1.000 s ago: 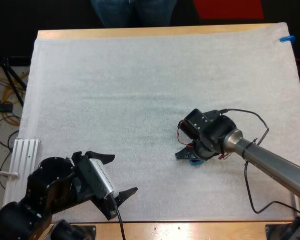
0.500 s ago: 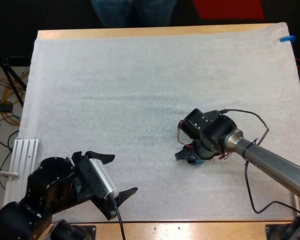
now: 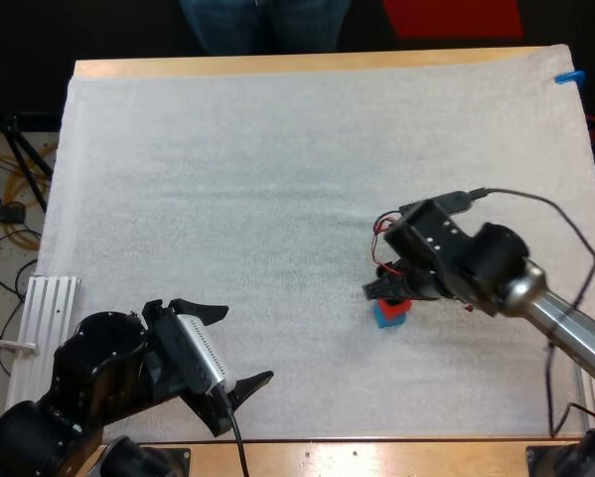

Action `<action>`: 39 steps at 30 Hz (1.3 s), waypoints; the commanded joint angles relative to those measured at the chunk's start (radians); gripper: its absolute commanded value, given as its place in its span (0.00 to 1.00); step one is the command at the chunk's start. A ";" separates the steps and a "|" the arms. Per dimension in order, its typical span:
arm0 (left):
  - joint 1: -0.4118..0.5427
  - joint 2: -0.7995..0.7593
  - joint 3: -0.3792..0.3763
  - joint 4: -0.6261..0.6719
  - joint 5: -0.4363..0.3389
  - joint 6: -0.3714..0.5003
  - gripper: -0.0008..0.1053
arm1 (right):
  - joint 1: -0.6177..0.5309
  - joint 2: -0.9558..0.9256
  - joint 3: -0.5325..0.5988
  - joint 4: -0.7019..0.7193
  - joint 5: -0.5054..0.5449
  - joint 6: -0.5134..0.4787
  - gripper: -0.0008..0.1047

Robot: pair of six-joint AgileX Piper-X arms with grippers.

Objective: Stack red cube on blue cube

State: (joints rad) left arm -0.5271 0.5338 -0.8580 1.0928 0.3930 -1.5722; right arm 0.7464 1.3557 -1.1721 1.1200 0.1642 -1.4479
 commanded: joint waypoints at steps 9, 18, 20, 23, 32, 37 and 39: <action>0.044 0.115 -0.007 -0.173 -0.026 -0.073 0.83 | -0.210 -0.018 -0.011 -0.104 -0.040 -0.179 0.65; 0.386 0.235 -0.009 -0.328 0.002 -0.083 0.83 | -0.519 -0.026 -0.011 -0.197 -0.132 -0.286 0.65; 0.456 0.235 -0.012 -0.328 0.009 -0.080 0.83 | -0.568 -0.035 -0.011 -0.204 -0.132 -0.311 0.65; 0.558 0.229 -0.024 -0.327 0.008 -0.074 0.83 | -0.640 -0.067 -0.008 -0.208 -0.136 -0.343 0.65; 0.653 0.130 -0.047 -0.304 0.007 -0.039 0.83 | -0.750 -0.236 0.009 -0.204 -0.139 -0.406 0.65; 0.653 0.030 -0.047 -0.234 0.007 -0.015 0.83 | -0.742 -0.417 0.083 -0.200 -0.139 -0.404 0.65; 0.653 -0.011 -0.047 -0.214 0.007 -0.015 0.83 | -0.740 -0.490 0.114 -0.200 -0.139 -0.388 0.65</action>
State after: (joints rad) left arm 0.1257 0.5308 -0.8963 0.8797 0.3925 -1.5892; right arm 0.0031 0.8759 -1.0561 0.9216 0.0307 -1.8374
